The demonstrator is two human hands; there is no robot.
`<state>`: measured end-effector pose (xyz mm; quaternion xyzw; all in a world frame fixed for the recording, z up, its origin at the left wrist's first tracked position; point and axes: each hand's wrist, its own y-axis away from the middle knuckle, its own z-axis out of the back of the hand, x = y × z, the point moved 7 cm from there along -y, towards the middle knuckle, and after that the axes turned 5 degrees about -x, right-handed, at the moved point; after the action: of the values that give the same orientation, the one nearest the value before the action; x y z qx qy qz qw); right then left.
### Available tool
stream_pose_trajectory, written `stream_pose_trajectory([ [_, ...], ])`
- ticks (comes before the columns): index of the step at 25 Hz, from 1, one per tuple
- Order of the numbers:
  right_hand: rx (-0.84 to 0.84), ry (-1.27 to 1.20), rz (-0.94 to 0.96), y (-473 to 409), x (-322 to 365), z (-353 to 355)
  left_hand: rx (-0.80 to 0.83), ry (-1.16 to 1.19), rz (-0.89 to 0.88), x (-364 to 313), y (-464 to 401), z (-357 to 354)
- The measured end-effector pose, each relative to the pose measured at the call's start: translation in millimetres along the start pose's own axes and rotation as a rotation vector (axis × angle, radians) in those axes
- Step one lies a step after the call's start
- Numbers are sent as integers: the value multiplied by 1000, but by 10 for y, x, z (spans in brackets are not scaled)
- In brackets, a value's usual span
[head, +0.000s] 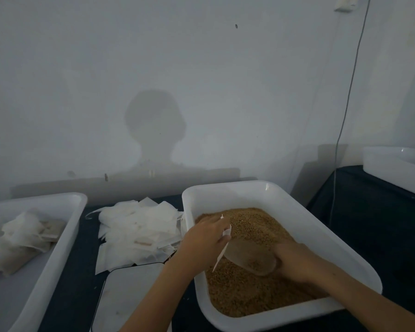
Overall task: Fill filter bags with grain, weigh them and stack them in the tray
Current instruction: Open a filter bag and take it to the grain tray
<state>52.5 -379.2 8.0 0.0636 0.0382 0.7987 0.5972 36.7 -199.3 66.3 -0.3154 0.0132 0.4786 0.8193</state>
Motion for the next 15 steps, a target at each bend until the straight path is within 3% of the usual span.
stream_pose_trajectory([
  [3, -55, 28, 64, -17, -91, 240, 5, -19, 0, 59, 78, -19],
  [8, -86, 289, 246, -87, -88, 383, -11, -19, -10, 86, 94, 8],
  [15, 1, -60, 382, 41, 212, 69, 32, -52, 4, 166, 95, -45],
])
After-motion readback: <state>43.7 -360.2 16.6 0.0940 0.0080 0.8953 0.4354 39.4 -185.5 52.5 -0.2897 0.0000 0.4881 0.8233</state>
